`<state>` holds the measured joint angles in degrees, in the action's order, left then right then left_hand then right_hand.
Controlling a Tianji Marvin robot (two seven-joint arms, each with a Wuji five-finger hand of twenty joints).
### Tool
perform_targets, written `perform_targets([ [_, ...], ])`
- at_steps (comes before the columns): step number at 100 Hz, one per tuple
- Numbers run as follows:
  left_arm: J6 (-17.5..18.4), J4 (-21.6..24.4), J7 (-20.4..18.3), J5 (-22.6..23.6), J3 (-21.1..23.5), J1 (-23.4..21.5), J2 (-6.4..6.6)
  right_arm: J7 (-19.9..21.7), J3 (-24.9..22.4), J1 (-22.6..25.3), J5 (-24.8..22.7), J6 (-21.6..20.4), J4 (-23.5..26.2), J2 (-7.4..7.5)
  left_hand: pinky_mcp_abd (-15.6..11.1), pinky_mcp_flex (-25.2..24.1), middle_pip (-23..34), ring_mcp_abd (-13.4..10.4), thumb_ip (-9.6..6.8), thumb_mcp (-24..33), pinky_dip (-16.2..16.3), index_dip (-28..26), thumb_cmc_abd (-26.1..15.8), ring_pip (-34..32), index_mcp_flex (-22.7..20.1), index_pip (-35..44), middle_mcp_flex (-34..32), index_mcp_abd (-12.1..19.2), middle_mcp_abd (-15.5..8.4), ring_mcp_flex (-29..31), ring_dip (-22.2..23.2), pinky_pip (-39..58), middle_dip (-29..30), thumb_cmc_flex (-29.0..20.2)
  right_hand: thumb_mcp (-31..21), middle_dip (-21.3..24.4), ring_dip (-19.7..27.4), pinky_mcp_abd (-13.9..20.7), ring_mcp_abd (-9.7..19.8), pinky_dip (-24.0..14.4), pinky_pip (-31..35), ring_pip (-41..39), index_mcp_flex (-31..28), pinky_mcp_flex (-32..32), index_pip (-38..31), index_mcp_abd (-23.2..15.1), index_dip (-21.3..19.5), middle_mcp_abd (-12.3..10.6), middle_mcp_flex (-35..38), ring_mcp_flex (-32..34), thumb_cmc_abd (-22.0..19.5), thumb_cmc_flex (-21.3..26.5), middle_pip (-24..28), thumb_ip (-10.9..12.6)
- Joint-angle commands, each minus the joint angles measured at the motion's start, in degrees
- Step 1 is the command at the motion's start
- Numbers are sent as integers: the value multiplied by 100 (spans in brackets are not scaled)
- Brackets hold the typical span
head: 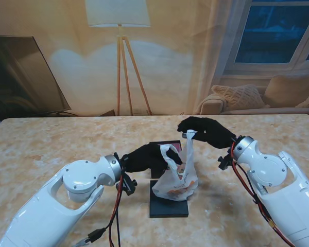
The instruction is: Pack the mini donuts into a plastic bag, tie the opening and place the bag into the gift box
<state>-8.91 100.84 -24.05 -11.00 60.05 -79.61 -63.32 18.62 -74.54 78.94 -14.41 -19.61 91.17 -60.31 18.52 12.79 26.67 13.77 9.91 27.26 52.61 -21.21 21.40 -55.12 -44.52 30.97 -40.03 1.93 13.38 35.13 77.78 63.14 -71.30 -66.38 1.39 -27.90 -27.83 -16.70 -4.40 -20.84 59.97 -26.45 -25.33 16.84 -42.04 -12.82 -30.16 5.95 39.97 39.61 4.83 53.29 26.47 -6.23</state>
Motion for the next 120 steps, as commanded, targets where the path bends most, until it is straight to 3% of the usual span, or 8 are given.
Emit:
perform_targets([
  [1, 28, -71, -239, -124, 7, 81, 49, 90, 22, 35, -18, 65, 59, -20, -70, 92, 233, -100, -114, -453, 207, 79, -250, -397, 221, -330, -235, 240, -66, 198, -32, 187, -245, -228, 28, 71, 145, -30, -22, -70, -61, 103, 175, -81, 115, 37, -35, 86, -208, -108, -265, -77, -81, 167],
  [22, 46, -27, 75, -11, -29, 25, -5, 138, -8, 68, -28, 56, 122, -4, -139, 307, 718, -212, -116, -500, 394, -12, -82, -808, 567, -539, -266, 193, -139, 389, -11, 581, -136, 108, 29, 122, 206, -42, -58, -69, -89, 223, 279, -115, 369, 39, 3, 112, -272, -162, -276, -128, -190, 190],
  [32, 6, 26, 326, 64, -34, -23, -59, 160, -28, 91, -72, 21, 150, 8, -165, 5, 607, -92, 97, 659, 223, -496, 450, 56, 310, 119, 547, 43, -18, -132, -432, 192, 809, 708, 25, 144, 228, -58, -69, -67, -101, 269, 356, -132, 480, 37, 2, 156, -353, -194, -300, -175, -246, 203],
  [46, -114, 66, 490, 59, -30, -41, -102, 167, -34, 105, -69, 32, 178, 9, -225, -35, 719, -110, 181, 742, 225, -1105, 951, 263, 457, 1557, 946, 105, 9, -268, -618, 158, 2130, 599, 12, 153, 245, -62, -82, -69, -113, 301, 367, -147, 629, 3, -23, 157, -352, -191, -297, -215, -267, 223],
  [58, -137, 62, 552, 129, -51, -23, -114, 202, -38, 106, -54, 36, 199, 17, -212, -3, 790, -97, 204, 754, 223, -1052, 959, 235, 355, 1873, 886, 160, 7, -209, -632, 180, 2141, 635, 6, 159, 253, -72, -95, -70, -122, 320, 361, -156, 695, -15, -41, 163, -350, -196, -303, -236, -285, 223],
  [70, -139, 59, 582, 171, -66, -21, -117, 244, -47, 104, -59, 13, 209, 29, -210, 3, 809, -117, 162, 922, 217, -102, 718, 142, 397, 679, 806, 143, -3, -175, -570, 201, 1971, 797, 3, 176, 272, -81, -107, -69, -138, 366, 359, -179, 757, -4, -50, 188, -395, -236, -316, -260, -331, 226],
  [85, -121, 27, 447, 193, -72, -9, -80, 282, -51, 98, -56, -10, 223, 40, -211, -26, 718, -124, -11, 1163, 211, 24, 304, 85, 491, -353, 774, 90, 24, -182, -462, 190, 1532, 1106, 0, 188, 291, -84, -121, -66, -158, 411, 369, -218, 823, 18, -64, 211, -442, -283, -347, -290, -369, 232],
  [120, -171, 50, 427, 228, -58, -29, -70, 408, -26, 83, -21, -70, 215, 72, -239, -32, 378, -172, 15, 585, 234, 180, 104, -22, 734, -756, 580, 39, 33, -184, -307, 220, 722, 394, -95, 232, 368, -151, -218, -69, -252, 608, 431, -406, 1472, 268, -365, 305, -707, -501, -486, -457, -542, 383],
])
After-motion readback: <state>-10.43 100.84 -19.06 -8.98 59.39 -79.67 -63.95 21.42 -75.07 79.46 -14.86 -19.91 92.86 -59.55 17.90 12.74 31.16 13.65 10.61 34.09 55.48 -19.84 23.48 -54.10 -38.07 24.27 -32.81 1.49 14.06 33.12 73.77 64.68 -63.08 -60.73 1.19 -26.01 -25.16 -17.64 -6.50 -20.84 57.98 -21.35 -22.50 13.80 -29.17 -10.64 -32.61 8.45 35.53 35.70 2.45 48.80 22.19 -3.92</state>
